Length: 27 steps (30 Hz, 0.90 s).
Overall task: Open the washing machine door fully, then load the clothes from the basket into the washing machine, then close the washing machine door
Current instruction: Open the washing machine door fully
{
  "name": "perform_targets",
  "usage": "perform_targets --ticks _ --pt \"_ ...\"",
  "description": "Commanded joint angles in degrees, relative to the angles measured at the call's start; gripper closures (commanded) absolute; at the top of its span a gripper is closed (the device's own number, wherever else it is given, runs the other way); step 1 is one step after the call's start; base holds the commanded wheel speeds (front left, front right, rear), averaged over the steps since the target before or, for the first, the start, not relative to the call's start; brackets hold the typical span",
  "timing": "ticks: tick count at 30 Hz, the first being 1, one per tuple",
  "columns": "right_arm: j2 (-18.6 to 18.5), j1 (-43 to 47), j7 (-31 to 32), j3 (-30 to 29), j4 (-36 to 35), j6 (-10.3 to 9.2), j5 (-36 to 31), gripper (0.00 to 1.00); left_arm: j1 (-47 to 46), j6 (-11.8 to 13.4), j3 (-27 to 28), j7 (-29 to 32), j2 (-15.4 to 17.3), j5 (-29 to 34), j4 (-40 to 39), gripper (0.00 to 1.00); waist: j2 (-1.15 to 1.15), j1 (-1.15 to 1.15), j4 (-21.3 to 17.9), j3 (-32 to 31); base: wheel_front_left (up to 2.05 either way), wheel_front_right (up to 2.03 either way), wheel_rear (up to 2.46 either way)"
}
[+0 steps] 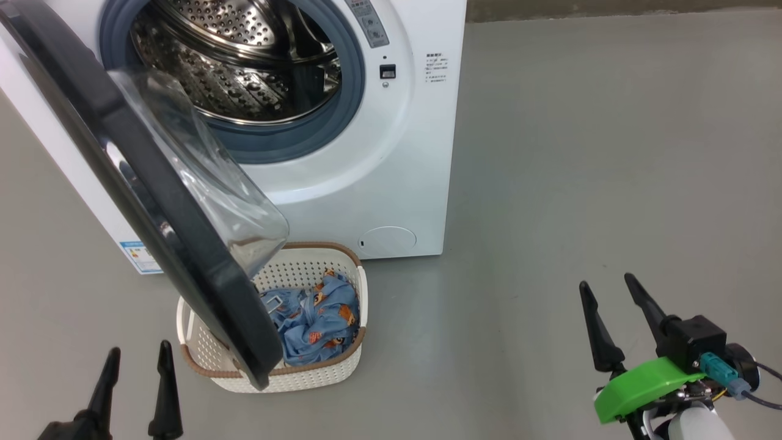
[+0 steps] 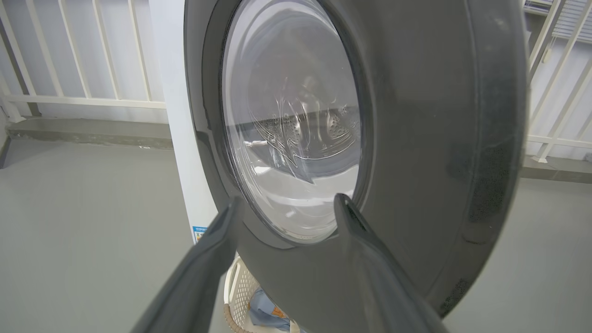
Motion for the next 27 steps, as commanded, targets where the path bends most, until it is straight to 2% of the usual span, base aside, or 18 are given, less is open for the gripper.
perform_targets --ticks 1,11,23,24,26,27 --pt "0.21 0.02 -0.56 1.2 -0.94 0.09 -0.52 0.0 -0.38 -0.12 1.67 -0.47 0.73 0.75 -1.12 0.0 0.0 0.0 0.01 -0.08 0.0 0.0 0.0" --pt "0.5 1.34 -0.86 1.14 0.09 0.09 -1.35 0.0 -0.61 0.88 0.83 -0.47 0.72 0.42 -0.48 0.0 0.0 0.0 -0.06 -0.26 0.0 0.0 0.0" --pt "0.53 1.42 -1.01 1.0 0.59 0.09 -0.85 0.0 -1.22 0.94 0.43 -0.47 0.71 0.19 -0.29 0.0 0.0 0.0 0.08 -0.73 0.0 0.0 0.0" --pt "0.53 1.37 -1.02 1.0 0.65 0.09 -0.87 0.0 -1.34 0.91 0.39 -0.47 0.71 0.15 -0.34 0.51 0.0 0.0 0.11 -0.75 0.0 0.0 0.0" --pt "0.53 1.26 -1.05 0.98 0.79 0.09 -0.84 0.0 -1.64 0.82 0.34 -0.47 0.71 0.08 -0.48 1.0 0.0 0.0 0.13 -0.78 0.0 0.0 0.0" --pt "0.53 1.18 -1.06 0.98 0.86 0.09 -0.79 0.0 -1.82 0.76 0.35 -0.47 0.71 -0.02 -0.61 1.0 0.0 0.0 0.13 -0.78 0.0 0.0 0.0"
